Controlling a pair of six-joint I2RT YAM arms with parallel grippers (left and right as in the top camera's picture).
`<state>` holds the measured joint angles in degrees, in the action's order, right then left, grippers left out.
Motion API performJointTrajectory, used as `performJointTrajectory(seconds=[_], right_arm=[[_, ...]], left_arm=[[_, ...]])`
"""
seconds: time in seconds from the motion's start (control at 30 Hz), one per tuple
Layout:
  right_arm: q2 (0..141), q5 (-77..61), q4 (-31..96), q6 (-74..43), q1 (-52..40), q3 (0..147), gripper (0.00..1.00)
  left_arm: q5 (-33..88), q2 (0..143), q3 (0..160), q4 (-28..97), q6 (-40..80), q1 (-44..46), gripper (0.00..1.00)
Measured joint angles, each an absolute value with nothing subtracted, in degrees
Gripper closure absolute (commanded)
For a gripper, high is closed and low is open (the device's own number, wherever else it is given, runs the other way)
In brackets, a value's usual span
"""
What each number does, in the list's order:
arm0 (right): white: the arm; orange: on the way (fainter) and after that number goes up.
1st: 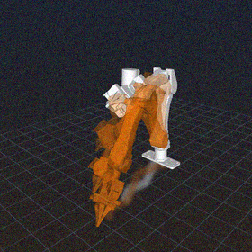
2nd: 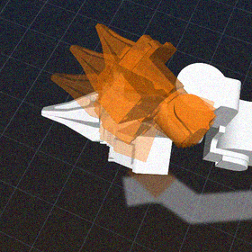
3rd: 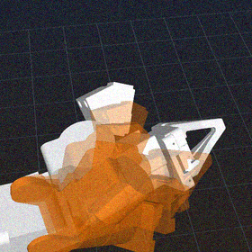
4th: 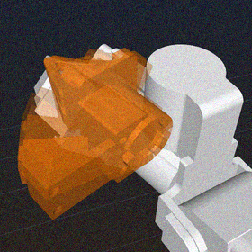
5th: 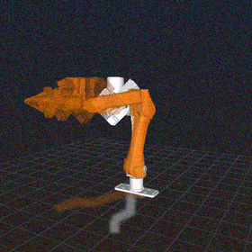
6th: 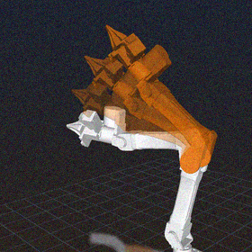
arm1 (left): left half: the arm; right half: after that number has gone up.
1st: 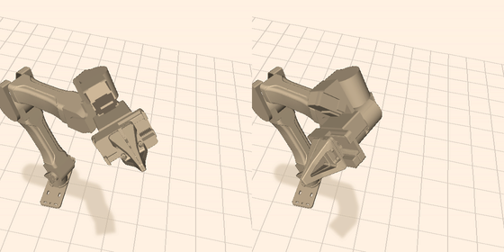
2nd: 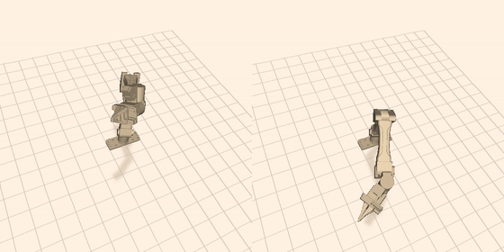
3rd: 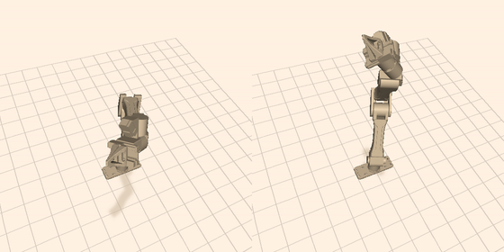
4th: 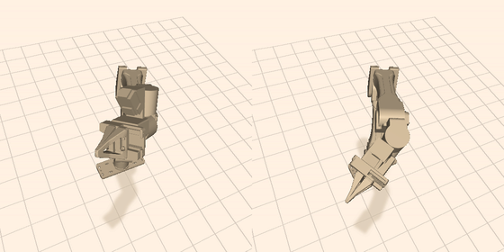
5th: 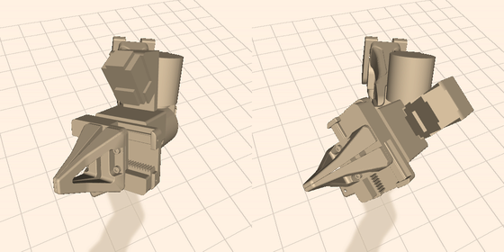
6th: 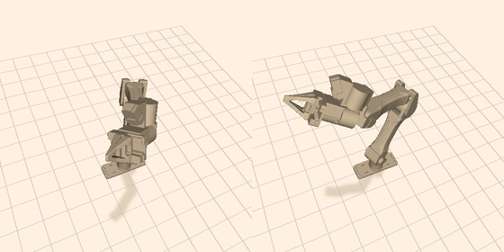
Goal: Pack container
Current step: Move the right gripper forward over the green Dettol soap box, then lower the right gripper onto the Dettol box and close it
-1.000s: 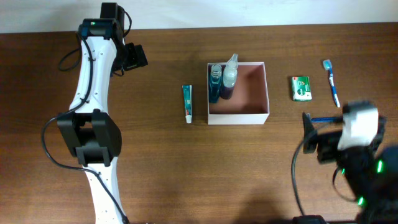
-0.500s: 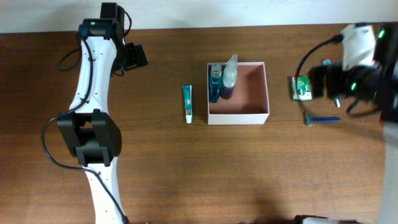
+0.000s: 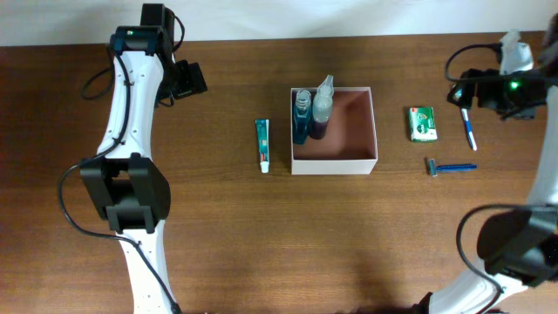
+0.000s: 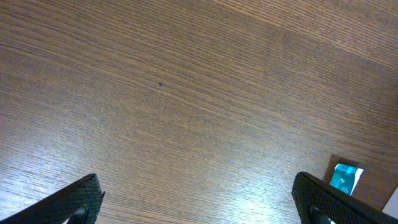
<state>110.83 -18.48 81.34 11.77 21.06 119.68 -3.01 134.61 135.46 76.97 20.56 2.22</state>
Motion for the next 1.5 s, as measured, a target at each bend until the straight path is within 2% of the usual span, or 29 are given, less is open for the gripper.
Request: performJointTrajectory(seconds=[0.2,0.5,0.8,1.5], right_arm=[[116.2,-18.5,76.4,10.7,20.0,119.8,0.01],[123.1,-8.8,75.3,10.7,16.8,120.1,0.01],[126.0,-6.0,72.3,11.7,11.8,120.1,0.01],[133.3,-4.5,68.8,13.7,11.9,120.1,0.01]], left_arm=[[-3.0,134.6,135.5,77.0,20.6,2.2,0.01],[-3.0,134.6,135.5,77.0,20.6,2.2,0.01],[-3.0,134.6,135.5,77.0,20.6,2.2,0.01],[-3.0,134.6,135.5,77.0,20.6,2.2,0.01]])
